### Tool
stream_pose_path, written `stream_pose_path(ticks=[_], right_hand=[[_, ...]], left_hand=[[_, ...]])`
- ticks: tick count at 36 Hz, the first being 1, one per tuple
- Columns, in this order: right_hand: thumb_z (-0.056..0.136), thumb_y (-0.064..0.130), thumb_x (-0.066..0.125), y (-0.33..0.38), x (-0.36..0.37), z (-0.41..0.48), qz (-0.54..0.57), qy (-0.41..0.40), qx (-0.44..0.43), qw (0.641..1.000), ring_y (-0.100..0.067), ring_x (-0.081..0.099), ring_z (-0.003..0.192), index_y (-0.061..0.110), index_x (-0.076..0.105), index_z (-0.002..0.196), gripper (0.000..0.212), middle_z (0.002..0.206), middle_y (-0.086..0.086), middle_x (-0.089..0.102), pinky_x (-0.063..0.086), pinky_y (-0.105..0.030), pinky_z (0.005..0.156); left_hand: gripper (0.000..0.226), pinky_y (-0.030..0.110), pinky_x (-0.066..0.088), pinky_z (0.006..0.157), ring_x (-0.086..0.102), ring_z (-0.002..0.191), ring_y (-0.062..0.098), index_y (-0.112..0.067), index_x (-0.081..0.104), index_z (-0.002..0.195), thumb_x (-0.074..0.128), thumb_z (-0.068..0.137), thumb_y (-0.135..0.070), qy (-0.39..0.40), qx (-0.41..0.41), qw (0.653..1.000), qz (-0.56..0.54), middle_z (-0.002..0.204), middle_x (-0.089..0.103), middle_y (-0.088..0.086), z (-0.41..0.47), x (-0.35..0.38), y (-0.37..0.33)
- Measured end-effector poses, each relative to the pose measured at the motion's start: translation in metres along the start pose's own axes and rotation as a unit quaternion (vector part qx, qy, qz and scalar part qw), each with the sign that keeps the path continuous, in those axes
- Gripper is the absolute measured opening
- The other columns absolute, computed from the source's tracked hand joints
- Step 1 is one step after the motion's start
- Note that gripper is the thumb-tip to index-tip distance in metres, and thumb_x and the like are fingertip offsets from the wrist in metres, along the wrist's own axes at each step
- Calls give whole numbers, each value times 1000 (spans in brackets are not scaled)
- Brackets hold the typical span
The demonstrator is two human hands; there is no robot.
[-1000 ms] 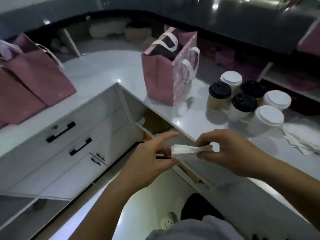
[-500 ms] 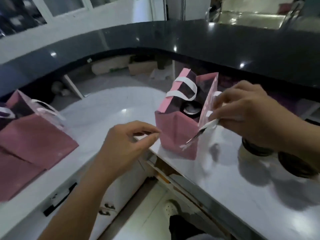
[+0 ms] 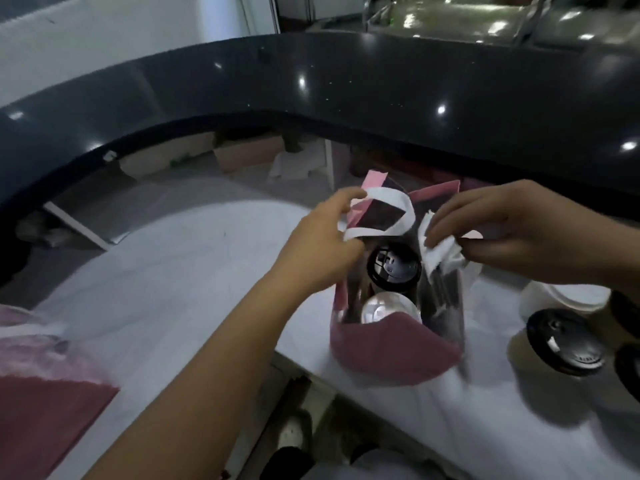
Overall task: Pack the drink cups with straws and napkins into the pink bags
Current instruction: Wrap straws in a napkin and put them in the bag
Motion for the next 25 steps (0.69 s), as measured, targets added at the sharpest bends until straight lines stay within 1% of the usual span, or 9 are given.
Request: stream_pose_path(ticks=[2,4,8,11,15,17,19,22,25], right_hand=[[83,18,63,-4,5,4,2,3,31,1000,0,67,102,31,78,96,24,103,18,72,50,-15,86],[85,28,59,-11,14,9,-18,13,78,997,1,67,100,33,78,98,23,104,20,71,53,-23,87],[96,26,61,-22,36,31,-72,26,139,987,3,65,98,30,77,104,18,105,18,71,54,-31,90],[98,29,59,-28,55,58,-153,48,164,973,-4,64,100,27,75,109,19,112,16,67,52,-30,90],[96,27,61,-36,86,94,-225,87,194,951,-12,63,91,26,74,111,20,113,8,69,53,-30,79],[95,25,62,-39,99,107,-230,91,205,947,-13,63,85,26,75,108,18,108,6,72,51,-26,72],[95,26,62,-43,113,118,-226,103,215,944,-17,64,94,26,73,113,21,112,2,71,54,-31,82],[93,32,64,-47,126,124,-220,152,244,932,-23,60,113,34,58,135,43,131,2,63,50,-38,97],[95,34,62,-38,116,122,-178,137,258,940,-15,60,108,37,53,139,44,132,7,62,50,-32,91]], left_hand=[[52,34,63,63,71,88,11,-48,57,123,66,88,-10,28,-20,990,-135,125,62,-12,7,-10,13],[56,26,59,55,71,84,4,-51,61,114,64,87,-2,56,-28,977,-202,114,63,-17,13,-17,21],[55,26,60,60,67,99,18,-47,60,115,64,87,0,93,-23,966,-239,117,65,-12,25,-25,30],[58,36,64,70,65,108,25,-41,57,125,62,88,3,118,-37,958,-258,123,65,-5,33,-31,38],[57,44,62,84,65,109,27,-37,54,132,68,89,-3,135,-36,959,-247,124,64,-1,42,-40,46],[55,40,63,82,65,108,26,-36,54,133,68,90,-4,140,-35,957,-252,119,63,-4,45,-41,50],[56,38,63,80,64,106,25,-36,53,133,67,90,-3,149,-33,955,-256,116,62,-6,50,-44,55],[56,44,62,84,64,107,24,-36,54,132,66,90,-1,154,-29,953,-260,119,62,0,56,-48,63],[54,33,64,74,64,102,22,-38,56,127,68,89,-3,154,-26,951,-266,114,63,-5,64,-52,70]])
Point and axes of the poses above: each hand's wrist, its own z-axis towards the middle knuckle, its own x-axis out of the palm, y = z × x, the point moved 6 cm from there along z, towards the middle knuckle
